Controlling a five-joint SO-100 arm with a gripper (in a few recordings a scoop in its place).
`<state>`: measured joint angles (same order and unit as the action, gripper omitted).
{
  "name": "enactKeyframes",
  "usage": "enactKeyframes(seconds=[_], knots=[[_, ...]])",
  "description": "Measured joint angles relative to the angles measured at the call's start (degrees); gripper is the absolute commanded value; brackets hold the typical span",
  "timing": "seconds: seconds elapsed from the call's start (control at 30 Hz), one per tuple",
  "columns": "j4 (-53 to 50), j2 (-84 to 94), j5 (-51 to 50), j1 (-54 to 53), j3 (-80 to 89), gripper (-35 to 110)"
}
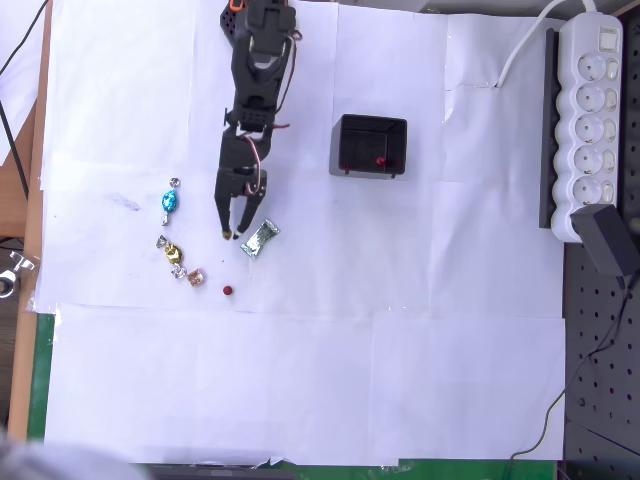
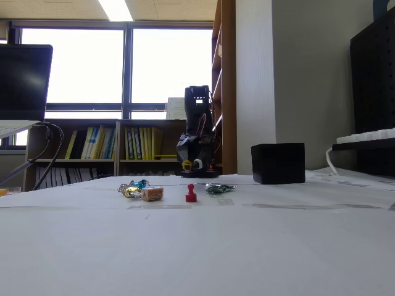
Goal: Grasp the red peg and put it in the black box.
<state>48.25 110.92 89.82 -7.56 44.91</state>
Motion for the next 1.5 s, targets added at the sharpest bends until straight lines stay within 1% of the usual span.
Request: enactKeyframes(seconds=[0.27,0.73,0.93,1.2,1.37,1.5], knots=[[-0.4,1.9,0.0,-0.3,2.6,0],[-0.6,7.7,3.3,-3.3,3.1,0],[-0.6,8.0,3.3,-2.6,4.1,0],[-0.6,9.0,2.4,-0.5,10.0,0],[-3.5,13.3,3.0,-0.4,16.1,1],[-5.1,14.7,3.9,0.5,18.5,5]])
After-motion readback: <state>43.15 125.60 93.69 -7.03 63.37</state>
